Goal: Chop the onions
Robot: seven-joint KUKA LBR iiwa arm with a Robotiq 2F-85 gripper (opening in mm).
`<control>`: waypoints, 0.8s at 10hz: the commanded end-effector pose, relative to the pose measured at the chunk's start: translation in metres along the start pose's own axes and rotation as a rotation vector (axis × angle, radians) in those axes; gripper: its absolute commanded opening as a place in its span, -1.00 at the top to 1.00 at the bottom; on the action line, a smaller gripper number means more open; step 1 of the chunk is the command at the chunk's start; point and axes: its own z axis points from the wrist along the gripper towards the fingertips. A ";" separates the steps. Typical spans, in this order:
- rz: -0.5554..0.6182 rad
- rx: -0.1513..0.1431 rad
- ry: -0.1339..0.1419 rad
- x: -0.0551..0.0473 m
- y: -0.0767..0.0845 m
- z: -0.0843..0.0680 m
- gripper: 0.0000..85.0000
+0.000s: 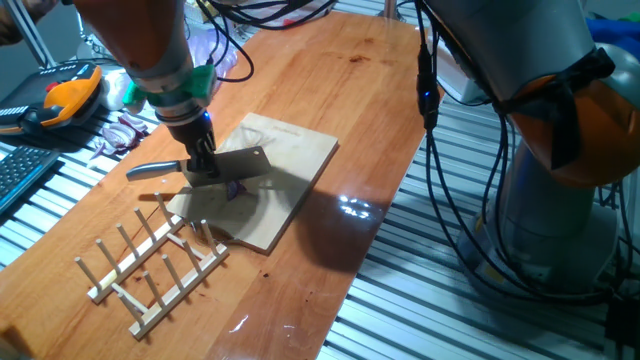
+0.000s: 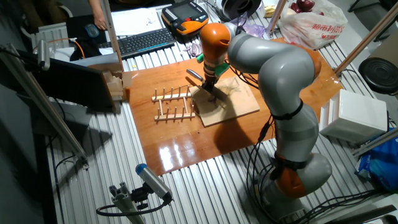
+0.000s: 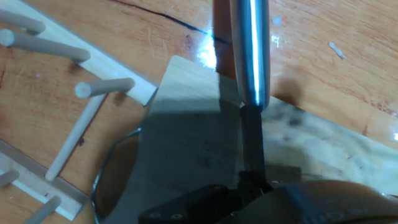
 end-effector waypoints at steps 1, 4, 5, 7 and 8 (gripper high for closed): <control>-0.001 0.002 0.002 0.000 0.001 -0.001 1.00; 0.002 0.026 0.027 0.000 0.001 -0.001 1.00; 0.003 0.030 0.029 -0.001 0.001 -0.001 1.00; 0.001 0.018 0.025 -0.001 0.001 -0.002 1.00; -0.001 -0.028 0.005 -0.001 0.001 -0.003 1.00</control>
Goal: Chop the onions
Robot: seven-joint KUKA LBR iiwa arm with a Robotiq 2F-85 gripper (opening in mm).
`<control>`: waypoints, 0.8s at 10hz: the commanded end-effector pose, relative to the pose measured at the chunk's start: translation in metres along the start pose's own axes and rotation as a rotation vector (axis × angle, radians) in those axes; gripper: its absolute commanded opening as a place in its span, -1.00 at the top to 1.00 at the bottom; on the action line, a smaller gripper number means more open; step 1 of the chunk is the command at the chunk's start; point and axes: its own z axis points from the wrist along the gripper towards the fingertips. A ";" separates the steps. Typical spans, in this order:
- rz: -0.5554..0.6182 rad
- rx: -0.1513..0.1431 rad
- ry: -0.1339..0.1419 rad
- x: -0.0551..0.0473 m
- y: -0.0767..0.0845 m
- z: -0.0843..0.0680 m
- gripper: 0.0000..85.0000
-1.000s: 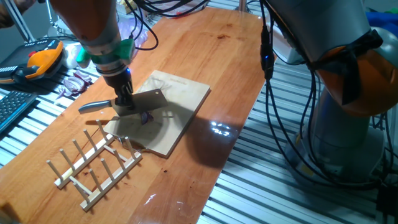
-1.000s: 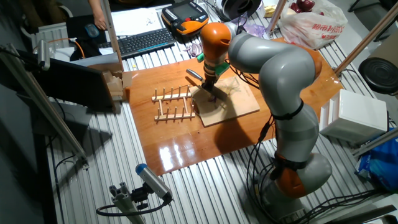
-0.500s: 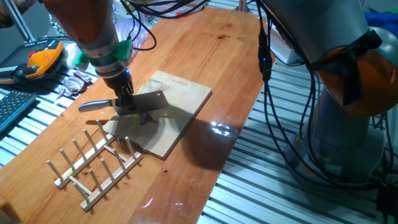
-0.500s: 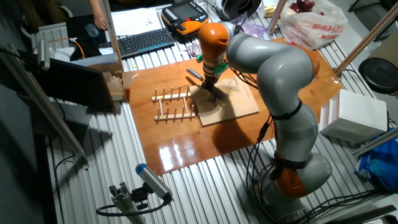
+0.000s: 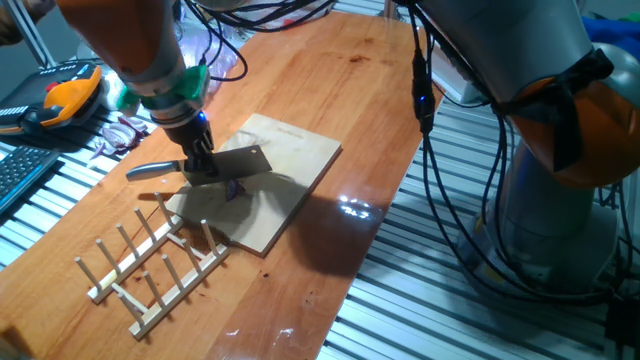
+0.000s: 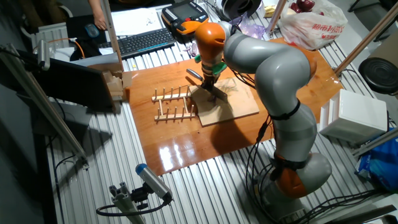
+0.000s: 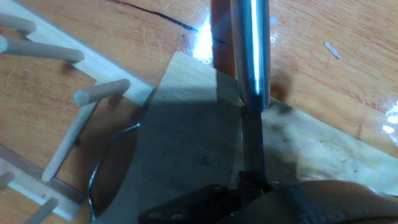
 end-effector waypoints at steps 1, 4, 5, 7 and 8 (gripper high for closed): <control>-0.001 -0.030 -0.016 -0.001 0.000 -0.004 1.00; -0.009 -0.096 -0.123 0.003 0.006 -0.021 1.00; -0.009 -0.116 -0.150 0.006 0.008 -0.024 1.00; -0.008 -0.095 -0.137 0.013 0.008 -0.022 1.00; -0.007 -0.085 -0.133 0.014 0.008 -0.019 1.00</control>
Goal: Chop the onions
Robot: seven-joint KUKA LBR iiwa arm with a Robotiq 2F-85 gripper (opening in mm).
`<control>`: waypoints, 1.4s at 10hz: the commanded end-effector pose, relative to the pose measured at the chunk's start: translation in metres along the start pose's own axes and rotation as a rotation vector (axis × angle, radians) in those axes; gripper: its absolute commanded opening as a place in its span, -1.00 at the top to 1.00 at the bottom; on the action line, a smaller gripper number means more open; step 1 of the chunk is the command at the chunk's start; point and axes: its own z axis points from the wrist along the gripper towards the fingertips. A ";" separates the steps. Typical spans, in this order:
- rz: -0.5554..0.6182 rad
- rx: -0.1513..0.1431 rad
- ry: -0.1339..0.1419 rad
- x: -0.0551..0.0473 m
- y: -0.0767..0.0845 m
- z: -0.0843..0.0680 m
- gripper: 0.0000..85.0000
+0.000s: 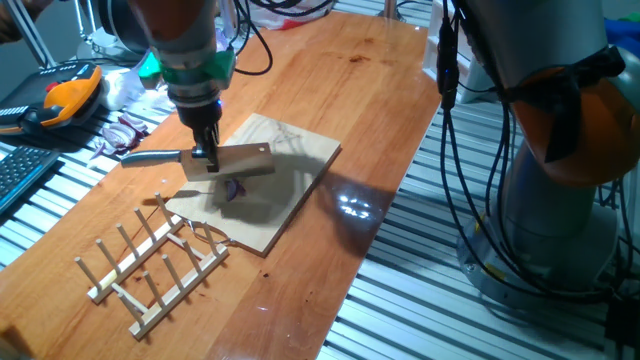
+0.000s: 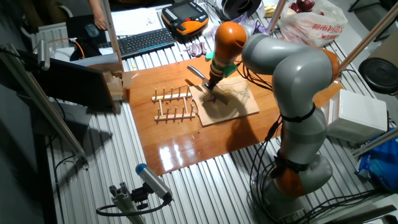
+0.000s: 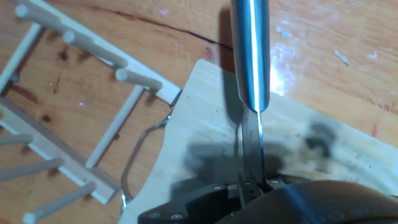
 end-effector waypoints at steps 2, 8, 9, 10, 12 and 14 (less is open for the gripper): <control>0.000 0.018 -0.004 0.006 0.000 0.009 1.00; -0.001 0.032 -0.041 0.016 0.004 0.027 1.00; 0.000 0.030 -0.039 0.016 0.004 0.027 1.00; -0.001 0.031 -0.042 0.017 0.004 0.028 1.00; -0.001 0.035 -0.057 0.017 0.004 0.038 1.00; 0.000 0.031 -0.056 0.015 0.006 0.038 1.00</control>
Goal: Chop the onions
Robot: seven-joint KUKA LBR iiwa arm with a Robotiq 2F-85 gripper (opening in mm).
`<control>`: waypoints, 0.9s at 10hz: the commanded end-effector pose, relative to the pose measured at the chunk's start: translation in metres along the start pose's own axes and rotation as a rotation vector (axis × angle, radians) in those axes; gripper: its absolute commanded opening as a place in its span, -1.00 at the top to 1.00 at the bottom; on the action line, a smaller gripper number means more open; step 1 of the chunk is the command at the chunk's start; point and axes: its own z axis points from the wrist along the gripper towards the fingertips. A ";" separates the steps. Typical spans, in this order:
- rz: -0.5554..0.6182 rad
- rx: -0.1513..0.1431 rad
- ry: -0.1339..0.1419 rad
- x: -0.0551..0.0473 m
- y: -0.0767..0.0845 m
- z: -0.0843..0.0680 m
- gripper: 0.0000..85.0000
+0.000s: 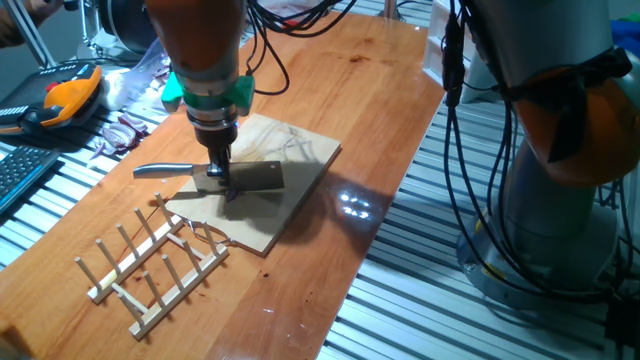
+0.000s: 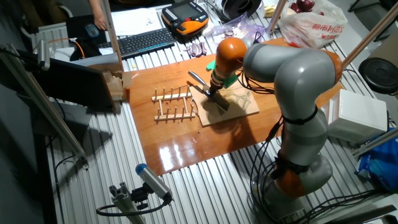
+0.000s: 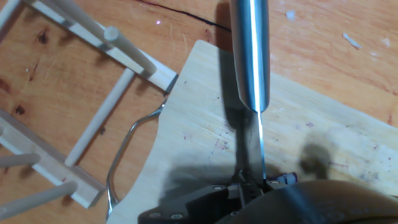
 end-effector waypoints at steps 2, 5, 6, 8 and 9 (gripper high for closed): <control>-0.001 -0.010 0.016 -0.001 -0.002 -0.006 1.00; -0.001 -0.014 0.028 -0.004 -0.005 -0.014 1.00; -0.001 -0.014 0.028 -0.004 -0.006 -0.014 1.00; -0.001 -0.015 0.024 -0.004 -0.008 -0.016 1.00; -0.001 -0.019 0.029 -0.005 -0.009 -0.019 1.00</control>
